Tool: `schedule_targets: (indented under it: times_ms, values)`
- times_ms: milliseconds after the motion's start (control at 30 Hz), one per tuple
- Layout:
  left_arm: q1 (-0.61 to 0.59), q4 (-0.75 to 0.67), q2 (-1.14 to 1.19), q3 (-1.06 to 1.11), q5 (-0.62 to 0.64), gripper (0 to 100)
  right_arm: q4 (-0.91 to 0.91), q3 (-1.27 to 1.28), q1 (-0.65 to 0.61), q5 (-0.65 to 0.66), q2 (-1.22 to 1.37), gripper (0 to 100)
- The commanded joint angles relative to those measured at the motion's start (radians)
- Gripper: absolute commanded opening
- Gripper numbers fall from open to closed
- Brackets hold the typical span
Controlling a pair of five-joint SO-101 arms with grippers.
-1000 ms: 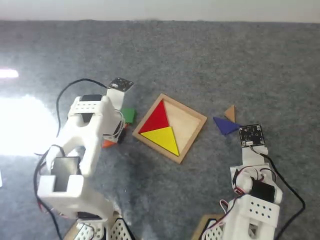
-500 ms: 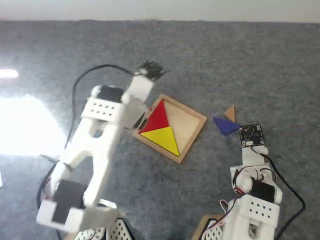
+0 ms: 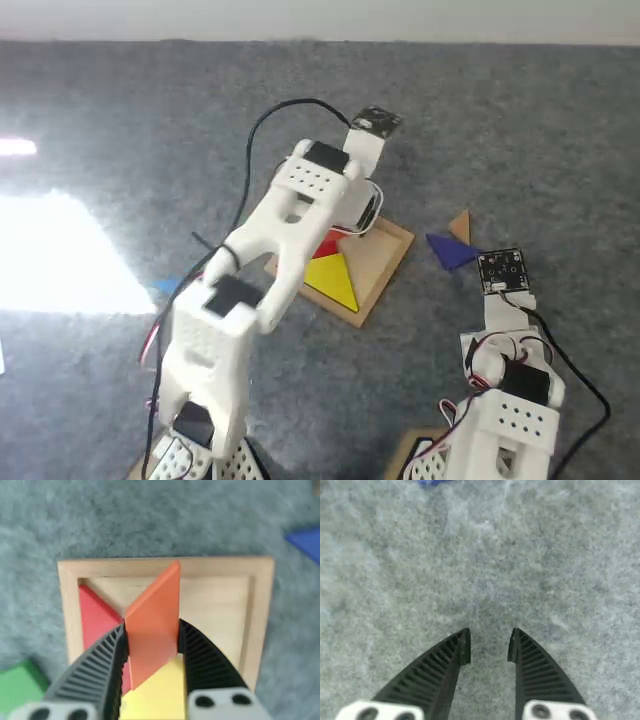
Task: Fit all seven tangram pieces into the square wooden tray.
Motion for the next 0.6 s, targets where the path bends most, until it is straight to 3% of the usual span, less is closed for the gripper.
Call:
schedule_targets:
  times_ms: [0, 233, 567]
  values:
    - [0.025, 0.091, 0.143, -0.255, 0.301, 1, -0.016, -0.005, -0.005, 0.011, -0.012, 14.3]
    - [0.081, 0.249, 0.201, -0.472, 0.651, 1, -0.016, -0.005, -0.005, 0.011, -0.012, 14.3]
    - [0.078, 0.229, 0.204, -0.433, 1.025, 1, -0.016, -0.005, -0.005, 0.011, -0.012, 14.3]
